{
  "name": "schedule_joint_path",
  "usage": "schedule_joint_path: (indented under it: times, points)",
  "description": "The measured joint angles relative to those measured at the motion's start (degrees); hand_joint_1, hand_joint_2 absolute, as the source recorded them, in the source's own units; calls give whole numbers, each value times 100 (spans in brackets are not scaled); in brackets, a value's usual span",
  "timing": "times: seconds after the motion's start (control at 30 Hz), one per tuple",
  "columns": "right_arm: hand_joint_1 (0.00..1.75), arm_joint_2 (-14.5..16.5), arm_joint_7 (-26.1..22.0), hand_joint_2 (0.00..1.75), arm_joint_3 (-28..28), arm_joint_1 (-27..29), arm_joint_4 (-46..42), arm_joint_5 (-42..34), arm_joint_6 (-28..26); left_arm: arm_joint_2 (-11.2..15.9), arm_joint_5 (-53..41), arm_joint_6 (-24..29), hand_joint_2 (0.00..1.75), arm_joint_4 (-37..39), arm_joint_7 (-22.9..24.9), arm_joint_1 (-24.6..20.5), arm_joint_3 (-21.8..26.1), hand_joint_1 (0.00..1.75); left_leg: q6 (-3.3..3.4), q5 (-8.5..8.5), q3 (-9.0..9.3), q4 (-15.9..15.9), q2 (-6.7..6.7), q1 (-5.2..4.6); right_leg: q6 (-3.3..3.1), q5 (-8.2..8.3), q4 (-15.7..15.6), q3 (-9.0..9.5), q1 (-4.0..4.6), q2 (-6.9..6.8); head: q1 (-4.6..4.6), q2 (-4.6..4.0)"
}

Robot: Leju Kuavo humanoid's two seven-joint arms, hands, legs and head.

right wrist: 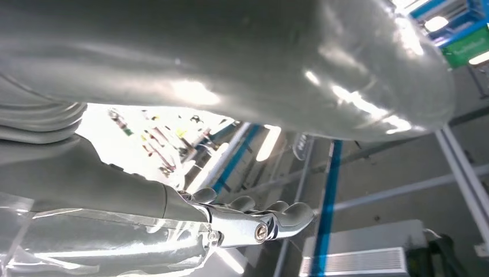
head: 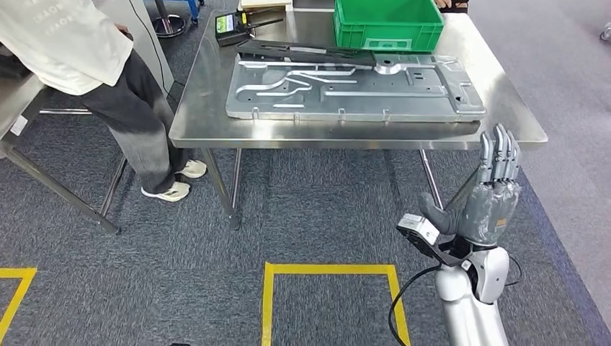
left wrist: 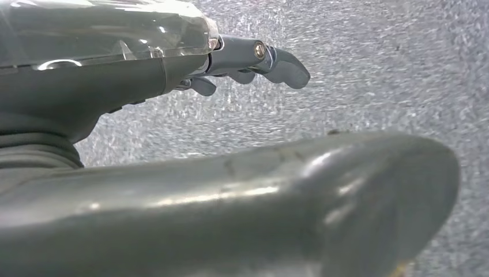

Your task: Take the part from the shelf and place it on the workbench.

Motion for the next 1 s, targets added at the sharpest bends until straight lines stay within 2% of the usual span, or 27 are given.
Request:
schedule_joint_path:
  times: [0.03, 0.07, 0.13, 0.17, 0.2, 0.23, 0.27, 0.3, 0.33, 0.37, 0.4, 0.43, 0.47, 0.5, 0.53, 0.57, 0.6, 0.63, 0.67, 0.73, 0.77, 0.8, 0.83, 0.9, 0.93, 0.97, 1.0]
  points:
    - [0, 0, -47, 0, -41, 24, -19, -52, 0, 0, -2, 2, 0, 0, -5, -4, -4, 0, -8, 56, -105, 39, 0, -10, -35, 126, -245, 270, 17, 2, -1, 0]
    - [0, 0, -78, 0, -76, 28, -35, -86, 0, -3, 13, 3, 0, 0, -15, -9, -4, 0, -21, 101, -194, 83, -1, -25, -83, 116, -650, 623, 42, 3, 0, 0]
    - [0, 0, -101, 0, -120, 2, -57, -113, -1, -7, 42, 5, 0, 0, -32, -26, -4, 0, -63, 186, -300, 147, 6, -40, -151, -119, -1445, 1196, 84, 3, -4, 0]
    - [0, 0, -101, 0, -132, -9, -64, -114, -1, -8, 54, 5, 0, 0, -36, -33, -4, 0, -90, 233, -326, 156, 9, -40, -172, -216, -1667, 1322, 102, 3, -6, 0]
    - [0, 1, -102, 0, -139, -14, -66, -108, -1, -4, 62, 5, 0, 0, -38, -35, -2, 0, -120, 288, -345, 148, 11, -40, -185, -213, -1756, 1331, 95, 2, -8, 0]
    - [0, 3, -102, 0, -141, -20, -62, -98, -1, 1, 77, 5, 0, 0, -36, -34, 0, 0, -153, 300, -369, 154, 0, -35, -204, -153, -1769, 1290, 85, -10, -7, 0]
    - [0, 8, -102, 0, -143, -25, -56, -84, 0, 5, 90, 5, 0, 0, -28, -26, 2, 0, -188, 207, -416, 214, -16, -29, -240, -81, -1784, 1234, 67, -23, -7, 0]
    - [0, 13, -102, 0, -143, -28, -51, -68, 0, 8, 103, 5, 0, 0, -10, -17, 3, 0, -227, 6, -485, 370, -31, -18, -269, 2, -1798, 1160, 45, -35, -8, 0]
    - [0, 25, -102, 0, -143, -33, -46, -57, 0, 10, 113, 4, 0, 0, 15, -12, 4, 0, -265, -284, -573, 632, -44, 8, -289, 81, -1800, 1072, 36, -48, -9, 0]
    - [0, 39, -102, 0, -141, -34, -42, -49, -1, 10, 120, 3, 0, 0, 41, -6, 5, 0, -300, -586, -670, 978, -47, 32, -302, 158, -1796, 975, 34, -49, -10, 0]
    - [0, 54, -104, 0, -139, -36, -37, -55, -1, 10, 131, 1, 0, 0, 67, -4, 7, 0, -332, -797, -745, 1346, -47, 60, -292, 234, -1789, 873, 31, -53, -10, 0]
    - [0, 71, -108, 0, -133, -42, -29, -76, -1, 11, 145, -3, 0, 0, 87, -2, 10, 0, -359, -875, -776, 1641, -47, 85, -280, 307, -1778, 771, 27, -58, -10, 0]
    - [0, 87, -115, 0, -121, -56, -17, -108, -1, 12, 165, -6, 0, 0, 102, 0, 14, 0, -383, -814, -730, 1792, -46, 109, -263, 381, -1765, 664, 20, -62, -10, 0]
    - [0, 103, -124, 0, -102, -78, -3, -147, -1, 13, 188, -9, 0, 0, 115, 2, 20, 0, -403, -657, -587, 1751, -46, 130, -240, 453, -1749, 558, 8, -65, -10, 0]
    - [0, 123, -134, 0, -78, -108, 10, -187, -1, 13, 207, -13, 0, 0, 122, 1, 26, 0, -419, -489, -341, 1508, -46, 148, -212, 522, -1732, 459, -6, -65, -10, 0]
    - [0, 142, -144, 0, -53, -142, 21, -227, -1, 13, 221, -16, 0, 0, 126, -5, 31, 0, -429, -422, -5, 1105, -47, 162, -176, 588, -1713, 375, -17, -63, -11, 0]
    - [0, 157, -155, 0, -34, -178, 27, -273, -1, 12, 230, -19, 0, 0, 127, -14, 34, 0, -420, -460, 336, 629, -53, 159, -136, 649, -1694, 314, -22, -63, -11, 0]
    - [0, 169, -167, 0, -19, -209, 30, -325, -1, 12, 232, -21, 0, 0, 126, -21, 37, 0, -393, -539, 580, 262, -60, 149, -95, 711, -1694, 285, -23, -67, -10, 0]
    - [0, 180, -182, 0, -7, -235, 31, -374, -1, 11, 234, -21, 0, 0, 124, -26, 41, 0, -355, -622, 719, 22, -68, 134, -55, 774, -1704, 277, -21, -73, -9, 0]
    - [0, 199, -207, 0, 8, -263, 34, -459, -2, 11, 247, -21, 0, 0, 117, -19, 54, 0, -240, -572, 690, -62, -68, 110, 29, 881, -1755, 277, -39, -82, -7, 0]
    - [0, 206, -218, 0, 13, -268, 38, -490, -1, 11, 260, -21, 0, 0, 115, -14, 62, 0, -180, -503, 634, -70, -57, 107, 61, 827, -1731, 248, -51, -75, -7, 0]
    - [0, 209, -227, 0, 14, -269, 42, -517, -1, 11, 273, -21, 0, 0, 113, -10, 73, 0, -120, -422, 562, -79, -45, 103, 84, 654, -1623, 194, -62, -66, -6, 0]
    - [0, 209, -243, 0, 14, -269, 46, -545, -1, 11, 285, -21, 0, 0, 119, -7, 83, 0, -69, -332, 474, -89, -32, 101, 94, 364, -1394, 115, -67, -56, -6, 0]
    - [0, 210, -272, 0, 14, -270, 56, -598, 0, 11, 289, -24, 0, 0, 180, -6, 99, 0, -18, -165, 271, -81, -26, 67, 98, -267, -656, -58, -50, -45, -6, 0]
    - [0, 210, -284, 0, 14, -268, 62, -621, 2, 11, 283, -25, 0, 0, 237, -3, 104, 0, -7, -81, 161, -72, -26, 45, 95, -416, -297, -102, -37, -41, -5, 0]
    - [0, 210, -291, 0, 14, -266, 69, -639, 4, 11, 272, -26, 0, 0, 299, 2, 108, 0, 0, -8, 47, -61, -27, 21, 81, -413, -67, -82, -21, -38, -5, 0]
    - [0, 210, -298, 0, 14, -265, 74, -649, 7, 11, 256, -26, 0, 0, 355, 7, 110, 0, 5, 59, -64, -51, -28, -4, 51, -284, -14, 24, 2, -36, -5, 0]
